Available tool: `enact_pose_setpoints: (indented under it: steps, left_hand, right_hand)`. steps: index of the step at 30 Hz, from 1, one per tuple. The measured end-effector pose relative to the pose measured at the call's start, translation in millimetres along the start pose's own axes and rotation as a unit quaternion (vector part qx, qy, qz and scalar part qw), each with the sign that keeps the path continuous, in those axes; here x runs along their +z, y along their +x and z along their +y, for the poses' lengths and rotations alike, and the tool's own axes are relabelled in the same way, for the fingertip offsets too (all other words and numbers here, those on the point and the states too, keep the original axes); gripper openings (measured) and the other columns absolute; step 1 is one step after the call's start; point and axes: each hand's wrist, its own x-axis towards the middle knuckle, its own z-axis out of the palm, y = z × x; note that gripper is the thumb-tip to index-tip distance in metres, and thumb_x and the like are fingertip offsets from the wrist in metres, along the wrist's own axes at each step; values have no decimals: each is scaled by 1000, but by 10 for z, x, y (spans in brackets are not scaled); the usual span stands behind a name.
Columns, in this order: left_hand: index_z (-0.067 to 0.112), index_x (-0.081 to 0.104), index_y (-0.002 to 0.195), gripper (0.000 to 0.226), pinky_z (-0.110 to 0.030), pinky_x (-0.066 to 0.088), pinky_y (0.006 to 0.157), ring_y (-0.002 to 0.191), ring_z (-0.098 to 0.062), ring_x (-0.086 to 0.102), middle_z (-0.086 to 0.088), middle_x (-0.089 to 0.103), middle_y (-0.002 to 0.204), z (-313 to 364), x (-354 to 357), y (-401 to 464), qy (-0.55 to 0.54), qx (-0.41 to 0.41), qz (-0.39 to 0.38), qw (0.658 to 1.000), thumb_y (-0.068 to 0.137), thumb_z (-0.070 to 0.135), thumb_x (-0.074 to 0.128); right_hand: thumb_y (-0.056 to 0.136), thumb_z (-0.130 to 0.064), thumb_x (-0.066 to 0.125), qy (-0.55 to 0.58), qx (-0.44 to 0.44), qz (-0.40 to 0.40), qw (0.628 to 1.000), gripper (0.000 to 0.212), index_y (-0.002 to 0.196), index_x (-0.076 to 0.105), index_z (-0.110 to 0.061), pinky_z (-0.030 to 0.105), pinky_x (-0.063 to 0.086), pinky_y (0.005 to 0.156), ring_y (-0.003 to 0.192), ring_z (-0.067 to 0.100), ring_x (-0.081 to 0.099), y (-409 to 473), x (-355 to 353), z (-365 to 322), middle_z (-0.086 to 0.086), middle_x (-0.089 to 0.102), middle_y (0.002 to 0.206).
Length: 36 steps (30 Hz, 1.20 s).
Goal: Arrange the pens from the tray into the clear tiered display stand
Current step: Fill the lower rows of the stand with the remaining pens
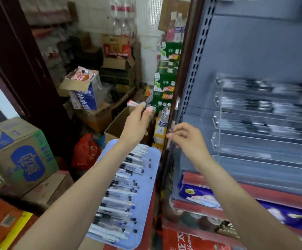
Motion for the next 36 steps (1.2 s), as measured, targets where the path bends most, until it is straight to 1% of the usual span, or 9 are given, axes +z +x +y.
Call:
enact_pose_setpoints:
  steps: [6,9,12,16,18,20,26,31,36]
  left_hand:
    - [13,62,80,16,-20,42,70,70,-4,55,11,60,73,620,967,-51,87,83,-152,981,83,27,68]
    - [17,65,84,13,-17,44,74,77,0,59,12,64,78,883,1418,-66,103,97,-168,976,79,27,72]
    - [24,65,81,6,-13,41,65,70,4,56,16,62,74,1080,1810,-61,132,107,-143,975,81,24,71]
    - [18,67,83,4,-15,40,64,76,-11,60,2,69,79,1225,2264,-36,183,107,-91,973,85,22,67]
    - [22,66,80,6,-23,41,64,74,-13,59,3,67,77,1269,2483,-15,226,102,-83,965,85,24,66]
    - [24,64,77,8,-28,44,65,74,-14,58,5,65,75,1305,2679,4,258,90,-81,959,85,26,66]
    - [23,66,77,11,-29,42,63,77,-18,60,4,66,73,1402,2996,62,328,60,-80,939,87,25,62]
    - [23,65,76,13,-34,50,68,76,-21,63,1,67,72,1442,3099,131,345,47,-107,931,88,24,62]
    - [22,68,94,13,-33,46,70,79,-20,57,4,60,80,1461,3167,164,378,56,-157,911,93,22,54]
  right_hand:
    - [85,0,61,134,-33,61,989,15,75,60,-10,21,55,71,71,14,65,-155,-1085,-5,10,67,76]
    - [85,0,62,172,-45,33,984,5,80,61,-3,21,55,75,81,20,69,-251,-1621,44,19,69,85]
    - [85,-1,62,182,-40,66,980,8,91,60,-6,18,54,69,75,12,67,-284,-2128,175,11,67,82]
    - [86,-9,64,-7,-83,203,976,18,97,53,-17,16,48,75,80,13,61,-298,-2877,473,-3,62,90]
    - [86,-7,63,-74,-87,260,959,26,108,53,-16,5,42,69,83,14,56,-322,-3211,611,0,60,100]
    - [85,-8,65,-116,-67,291,947,39,120,49,-11,11,40,75,90,13,53,-330,-3472,712,7,57,113]
    - [85,-11,66,-115,19,181,976,68,142,31,-9,35,41,101,119,24,51,-257,-3751,942,9,50,130]
    - [86,-3,63,-63,24,146,987,68,144,29,-11,30,42,96,109,20,53,-217,-3773,1003,9,53,125]
    - [88,5,56,-78,16,120,990,54,137,41,-12,28,44,90,102,16,54,-195,-3806,1032,8,56,123]
